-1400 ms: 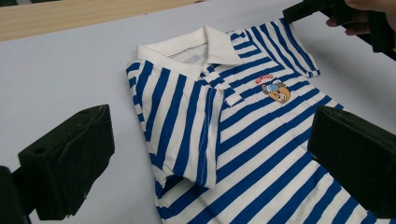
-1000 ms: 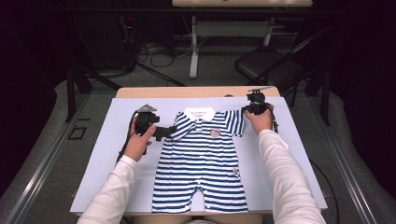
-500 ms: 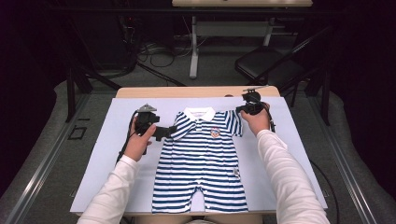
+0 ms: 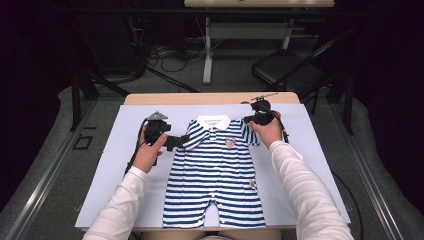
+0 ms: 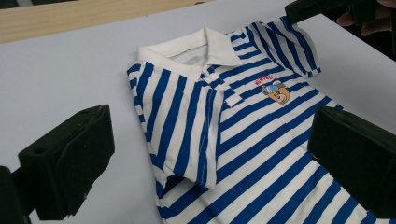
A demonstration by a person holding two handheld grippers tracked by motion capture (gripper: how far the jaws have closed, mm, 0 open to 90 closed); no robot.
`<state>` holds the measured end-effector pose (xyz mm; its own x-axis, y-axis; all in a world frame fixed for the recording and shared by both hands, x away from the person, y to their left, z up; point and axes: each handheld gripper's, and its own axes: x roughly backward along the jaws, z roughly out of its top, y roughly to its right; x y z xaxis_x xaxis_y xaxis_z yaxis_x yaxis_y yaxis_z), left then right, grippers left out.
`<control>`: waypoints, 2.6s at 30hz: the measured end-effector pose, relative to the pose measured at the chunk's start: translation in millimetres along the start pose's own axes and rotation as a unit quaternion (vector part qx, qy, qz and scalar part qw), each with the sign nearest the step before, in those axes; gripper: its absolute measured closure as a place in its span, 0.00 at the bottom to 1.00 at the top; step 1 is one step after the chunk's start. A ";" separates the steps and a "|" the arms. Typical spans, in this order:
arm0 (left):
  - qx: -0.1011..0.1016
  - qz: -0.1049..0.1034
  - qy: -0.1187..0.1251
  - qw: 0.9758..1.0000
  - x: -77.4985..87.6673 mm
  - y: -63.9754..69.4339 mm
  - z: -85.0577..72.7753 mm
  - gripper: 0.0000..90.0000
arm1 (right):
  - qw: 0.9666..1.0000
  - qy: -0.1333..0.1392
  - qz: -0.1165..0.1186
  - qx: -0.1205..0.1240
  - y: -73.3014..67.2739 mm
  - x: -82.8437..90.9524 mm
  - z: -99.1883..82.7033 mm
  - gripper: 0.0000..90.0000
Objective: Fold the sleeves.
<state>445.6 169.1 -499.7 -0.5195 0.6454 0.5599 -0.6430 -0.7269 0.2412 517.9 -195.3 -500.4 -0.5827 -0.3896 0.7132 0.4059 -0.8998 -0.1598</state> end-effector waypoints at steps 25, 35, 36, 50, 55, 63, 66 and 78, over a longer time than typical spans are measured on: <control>0.001 -0.001 0.001 1.000 0.5 -0.3 0.2 0.01 | 0.998 -0.005 0.051 0.047 -50.6 -10.9 5.0 1.00; 0.000 -0.001 0.000 1.000 0.4 -0.4 0.1 0.01 | 0.996 -0.010 0.066 0.061 -69.8 -18.2 6.0 1.00; 0.000 -0.001 0.001 1.000 0.6 -0.5 0.1 0.01 | 0.996 -0.011 0.067 0.062 -71.9 -19.3 6.0 1.00; -0.001 -0.001 0.003 1.000 1.5 -1.3 0.4 0.01 | 0.995 -0.028 0.066 0.075 -83.3 -32.3 0.5 0.99; 0.001 -0.001 0.003 1.000 1.7 -1.1 0.3 0.01 | 0.994 -0.037 0.063 0.077 -84.5 -37.0 -2.6 0.99; 0.000 -0.001 0.002 1.000 1.5 -1.2 0.3 0.01 | 0.994 -0.035 0.058 0.083 -87.9 -44.6 -6.6 0.99; -0.002 -0.002 0.002 1.000 1.3 -1.1 0.3 0.01 | 0.994 -0.044 0.055 0.081 -88.8 -47.6 -7.6 0.99; 0.001 -0.001 0.002 1.000 1.6 -1.6 0.1 0.01 | 0.994 -0.047 0.047 0.085 -91.6 -58.9 -12.5 0.99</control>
<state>445.8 171.3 -499.1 -0.5204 0.6474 0.5568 -0.6429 -0.7262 0.2436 506.2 -92.4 -536.3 -0.4722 -0.4426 0.7623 0.5725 -0.8116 -0.1166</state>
